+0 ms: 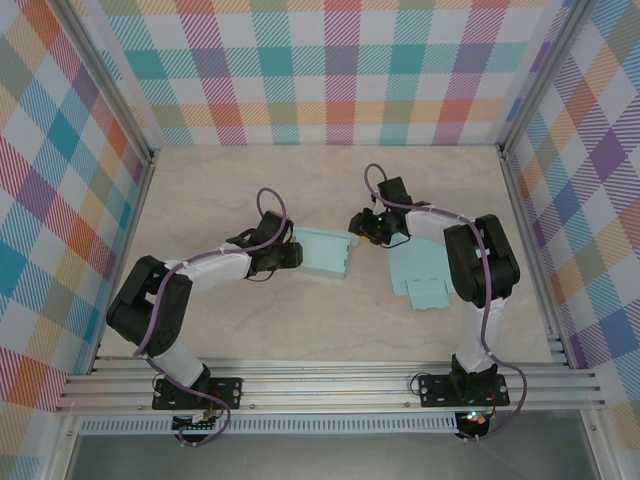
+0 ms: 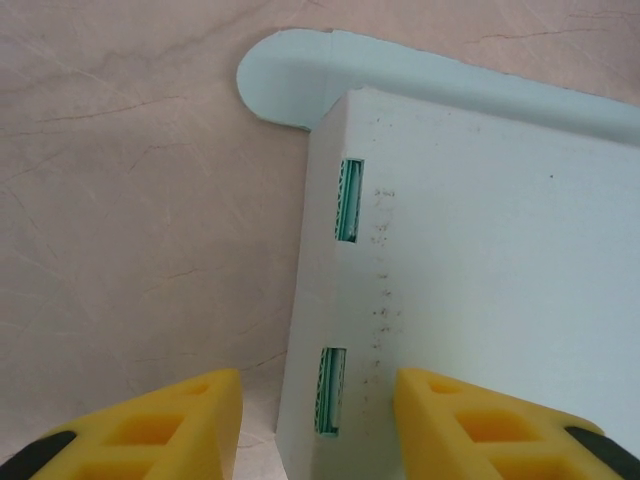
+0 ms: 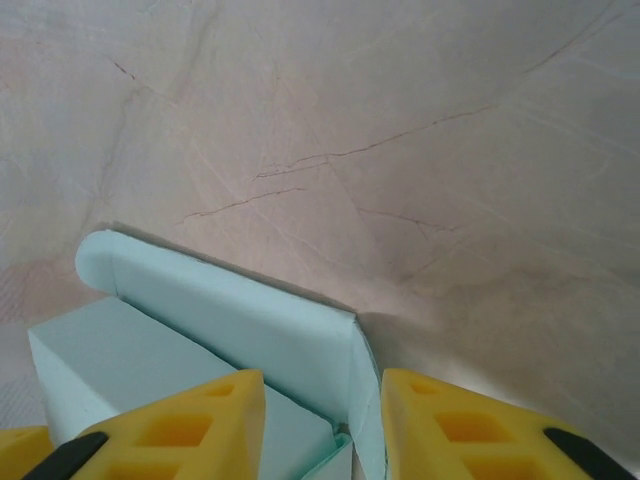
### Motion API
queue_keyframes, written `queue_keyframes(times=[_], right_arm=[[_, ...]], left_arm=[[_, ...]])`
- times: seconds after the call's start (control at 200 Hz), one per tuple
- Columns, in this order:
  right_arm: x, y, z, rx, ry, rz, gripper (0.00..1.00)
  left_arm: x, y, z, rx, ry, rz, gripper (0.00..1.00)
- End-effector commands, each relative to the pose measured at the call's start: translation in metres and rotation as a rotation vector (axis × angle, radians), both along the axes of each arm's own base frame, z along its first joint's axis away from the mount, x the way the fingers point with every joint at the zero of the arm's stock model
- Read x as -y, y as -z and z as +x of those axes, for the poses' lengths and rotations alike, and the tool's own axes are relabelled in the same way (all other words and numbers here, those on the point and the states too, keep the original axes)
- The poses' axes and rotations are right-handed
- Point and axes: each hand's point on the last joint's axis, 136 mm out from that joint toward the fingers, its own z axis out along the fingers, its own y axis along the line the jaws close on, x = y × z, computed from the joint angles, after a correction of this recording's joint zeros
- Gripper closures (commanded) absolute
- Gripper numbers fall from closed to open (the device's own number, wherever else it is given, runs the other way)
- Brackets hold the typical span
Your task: Fold the paper box
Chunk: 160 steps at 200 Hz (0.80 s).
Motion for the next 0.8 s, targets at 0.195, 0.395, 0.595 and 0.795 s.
queue_keyframes(times=[0.195, 0.395, 0.595, 0.795], right_arm=[[0.003, 0.014, -0.005, -0.051, 0.004, -0.015, 0.64], [0.010, -0.003, -0.002, -0.002, 0.008, -0.030, 0.62], [0.018, -0.016, -0.004, 0.032, 0.018, -0.069, 0.61], [0.010, 0.001, -0.007, -0.017, 0.010, -0.018, 0.63]], left_arm=[[-0.008, 0.006, -0.006, -0.024, -0.019, 0.007, 0.56], [-0.009, 0.006, -0.007, -0.026, -0.021, 0.008, 0.57], [-0.012, 0.005, -0.008, -0.021, -0.026, 0.016, 0.57], [-0.012, 0.003, -0.008, -0.018, -0.026, 0.015, 0.57]])
